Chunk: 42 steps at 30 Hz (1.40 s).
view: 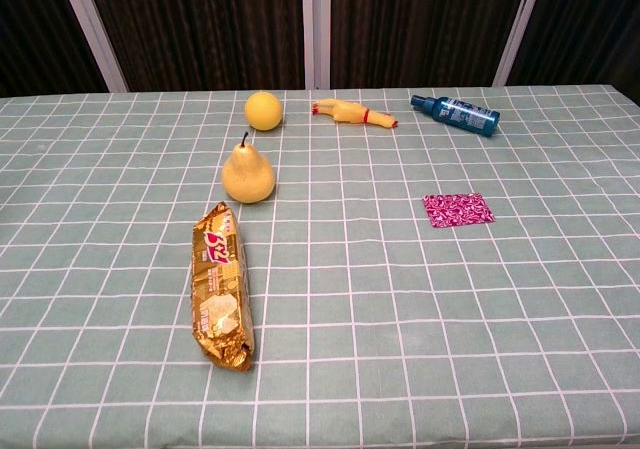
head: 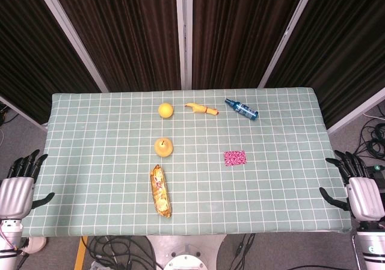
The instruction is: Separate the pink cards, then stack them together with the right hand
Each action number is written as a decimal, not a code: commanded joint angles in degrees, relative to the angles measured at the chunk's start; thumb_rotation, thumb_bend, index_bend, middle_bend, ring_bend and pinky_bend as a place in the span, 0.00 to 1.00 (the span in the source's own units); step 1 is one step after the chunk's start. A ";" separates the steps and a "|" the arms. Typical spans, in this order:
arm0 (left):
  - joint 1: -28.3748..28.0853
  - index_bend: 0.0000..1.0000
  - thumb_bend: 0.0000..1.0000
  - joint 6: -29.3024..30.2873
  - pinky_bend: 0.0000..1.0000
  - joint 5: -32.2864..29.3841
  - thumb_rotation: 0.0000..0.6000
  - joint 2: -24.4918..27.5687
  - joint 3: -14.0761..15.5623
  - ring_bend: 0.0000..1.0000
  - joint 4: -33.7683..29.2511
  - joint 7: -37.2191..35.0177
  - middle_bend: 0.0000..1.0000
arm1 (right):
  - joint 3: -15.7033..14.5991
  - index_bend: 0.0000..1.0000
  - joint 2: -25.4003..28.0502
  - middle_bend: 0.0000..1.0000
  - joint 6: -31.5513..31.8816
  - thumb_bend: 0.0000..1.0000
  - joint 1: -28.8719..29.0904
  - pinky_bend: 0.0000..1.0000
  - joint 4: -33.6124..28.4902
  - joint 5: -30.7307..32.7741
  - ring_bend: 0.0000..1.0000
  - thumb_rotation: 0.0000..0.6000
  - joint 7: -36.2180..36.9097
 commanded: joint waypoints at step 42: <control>0.37 0.16 0.01 -1.59 0.14 -1.46 1.00 -0.76 0.34 0.13 2.17 -1.85 0.16 | 4.37 0.26 -17.52 0.01 -35.17 0.60 21.81 0.00 7.97 22.37 0.00 0.45 -21.49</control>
